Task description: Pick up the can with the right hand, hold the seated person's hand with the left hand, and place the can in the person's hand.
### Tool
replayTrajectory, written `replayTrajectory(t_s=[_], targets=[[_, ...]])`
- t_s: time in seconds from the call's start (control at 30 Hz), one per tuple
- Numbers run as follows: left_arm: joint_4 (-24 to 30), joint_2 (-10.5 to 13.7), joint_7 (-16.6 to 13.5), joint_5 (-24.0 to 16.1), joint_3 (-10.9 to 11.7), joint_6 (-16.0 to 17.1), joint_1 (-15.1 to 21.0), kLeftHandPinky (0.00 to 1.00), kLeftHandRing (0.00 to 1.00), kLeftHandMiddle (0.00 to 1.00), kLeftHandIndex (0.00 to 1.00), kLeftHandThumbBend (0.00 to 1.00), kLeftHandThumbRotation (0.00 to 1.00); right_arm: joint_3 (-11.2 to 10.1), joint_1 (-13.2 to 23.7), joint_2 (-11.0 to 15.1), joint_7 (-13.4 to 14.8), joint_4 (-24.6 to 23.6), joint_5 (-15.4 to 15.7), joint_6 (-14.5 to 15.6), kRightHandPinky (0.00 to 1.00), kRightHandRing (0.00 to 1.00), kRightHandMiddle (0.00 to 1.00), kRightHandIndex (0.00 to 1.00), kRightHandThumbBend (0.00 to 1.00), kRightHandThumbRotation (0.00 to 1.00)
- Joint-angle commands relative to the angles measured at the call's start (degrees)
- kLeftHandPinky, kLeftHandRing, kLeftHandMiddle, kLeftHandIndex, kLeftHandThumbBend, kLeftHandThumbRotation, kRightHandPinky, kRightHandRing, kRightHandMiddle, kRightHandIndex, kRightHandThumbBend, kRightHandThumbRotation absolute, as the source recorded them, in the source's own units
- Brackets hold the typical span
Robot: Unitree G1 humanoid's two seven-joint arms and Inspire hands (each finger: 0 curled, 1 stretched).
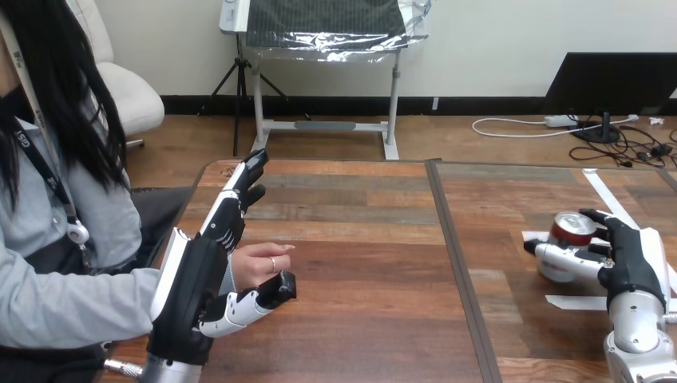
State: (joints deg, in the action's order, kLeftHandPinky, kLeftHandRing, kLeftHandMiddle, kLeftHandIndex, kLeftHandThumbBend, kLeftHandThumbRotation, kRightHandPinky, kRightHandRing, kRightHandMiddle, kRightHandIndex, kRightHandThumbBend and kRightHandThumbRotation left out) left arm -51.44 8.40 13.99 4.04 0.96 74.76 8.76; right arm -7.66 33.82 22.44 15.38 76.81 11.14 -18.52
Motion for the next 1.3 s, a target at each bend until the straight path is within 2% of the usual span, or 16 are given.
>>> replayTrajectory(t_s=[0.0, 0.47, 0.63, 1.27], targets=[[2.6, 0.0, -0.3, -0.1, 0.3, 1.2, 1.4, 0.92, 0.96, 0.97, 0.93, 1.00, 0.70, 0.3, 5.0, 0.3, 0.9, -0.3, 0.2, 0.0, 0.60, 0.67, 0.71, 0.74, 0.85, 0.02], [3.0, -0.1, -0.4, 0.0, 0.3, 0.8, 1.2, 0.91, 0.96, 0.97, 0.93, 1.00, 0.70, 0.4, 5.1, 0.6, 1.5, -0.4, 0.4, 0.5, 0.51, 0.58, 0.61, 0.62, 0.81, 0.00], [2.9, -0.2, 0.3, 1.1, -0.2, 0.7, 1.2, 0.91, 0.96, 0.97, 0.93, 1.00, 0.70, 0.2, 5.3, 0.6, 1.7, -0.4, 0.2, 1.1, 0.49, 0.55, 0.59, 0.58, 0.80, 0.00], [2.5, -0.6, -0.3, 0.3, 0.5, 1.1, 1.3, 0.91, 0.95, 0.96, 0.92, 1.00, 0.70, -0.1, 5.3, 0.9, 2.3, -0.6, -0.2, 1.2, 0.47, 0.50, 0.55, 0.54, 0.81, 0.00]])
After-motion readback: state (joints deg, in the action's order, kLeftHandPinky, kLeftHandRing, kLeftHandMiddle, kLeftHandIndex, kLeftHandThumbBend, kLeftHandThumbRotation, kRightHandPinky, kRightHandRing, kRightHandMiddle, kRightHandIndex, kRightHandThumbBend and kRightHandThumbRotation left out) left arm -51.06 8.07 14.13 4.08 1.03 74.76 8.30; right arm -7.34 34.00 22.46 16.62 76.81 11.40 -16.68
